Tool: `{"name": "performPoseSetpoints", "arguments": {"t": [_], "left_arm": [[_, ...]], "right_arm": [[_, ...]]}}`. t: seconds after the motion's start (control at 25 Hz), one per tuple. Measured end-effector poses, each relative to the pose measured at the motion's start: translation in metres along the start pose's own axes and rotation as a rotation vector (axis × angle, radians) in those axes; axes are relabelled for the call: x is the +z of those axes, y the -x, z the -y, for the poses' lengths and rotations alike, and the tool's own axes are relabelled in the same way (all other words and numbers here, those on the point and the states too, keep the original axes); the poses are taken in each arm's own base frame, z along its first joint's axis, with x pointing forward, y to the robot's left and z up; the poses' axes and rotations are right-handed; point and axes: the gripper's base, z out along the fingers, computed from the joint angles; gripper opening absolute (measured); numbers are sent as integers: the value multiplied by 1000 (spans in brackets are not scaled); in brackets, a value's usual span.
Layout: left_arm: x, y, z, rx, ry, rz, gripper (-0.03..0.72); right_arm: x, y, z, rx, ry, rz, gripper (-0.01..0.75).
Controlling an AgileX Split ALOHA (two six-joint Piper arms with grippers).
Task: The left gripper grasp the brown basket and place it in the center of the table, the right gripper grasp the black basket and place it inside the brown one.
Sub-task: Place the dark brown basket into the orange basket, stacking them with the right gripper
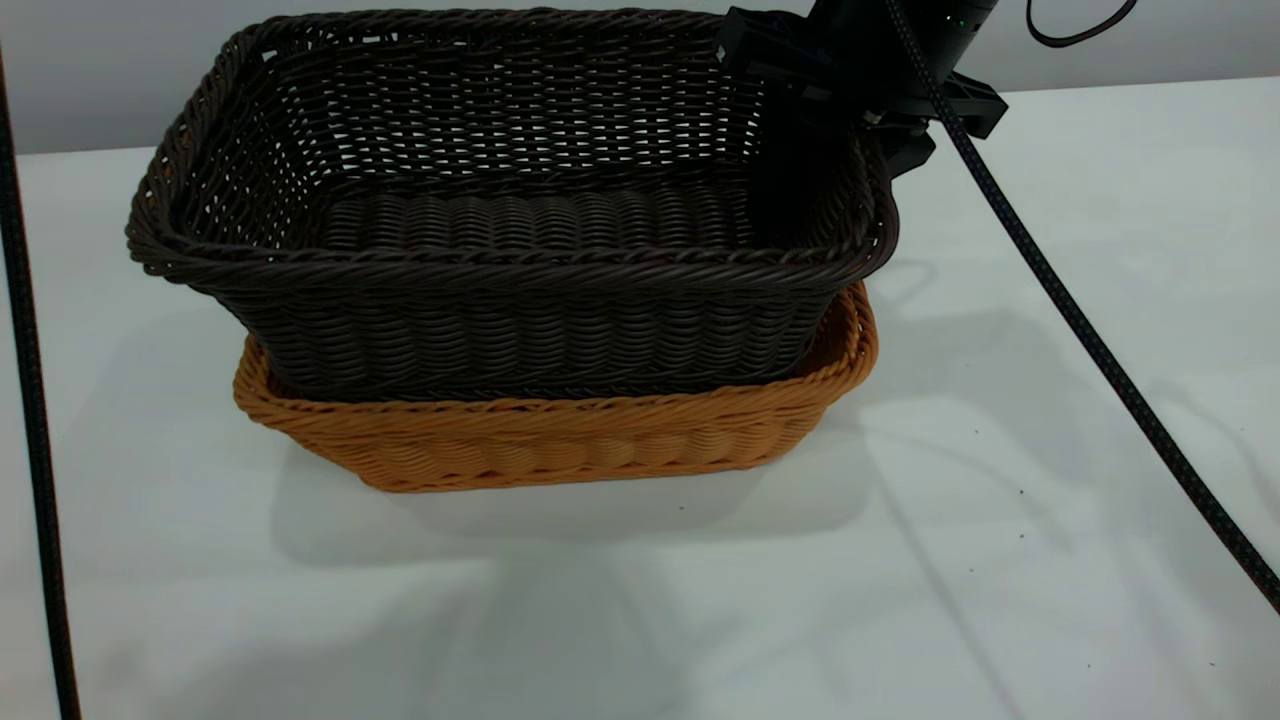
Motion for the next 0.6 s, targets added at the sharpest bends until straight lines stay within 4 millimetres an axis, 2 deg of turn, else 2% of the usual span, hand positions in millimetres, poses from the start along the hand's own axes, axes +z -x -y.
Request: {"name": "performPoseSetpoints", "arguments": {"t": [0.24, 0.6], "left_arm": [[0, 0, 0, 0, -3, -4, 481], [0, 0, 0, 0, -3, -4, 481]], "right_arm": [[0, 0, -1, -27, 1, -2, 255], [1, 0, -1, -36, -12, 8, 397]]}}
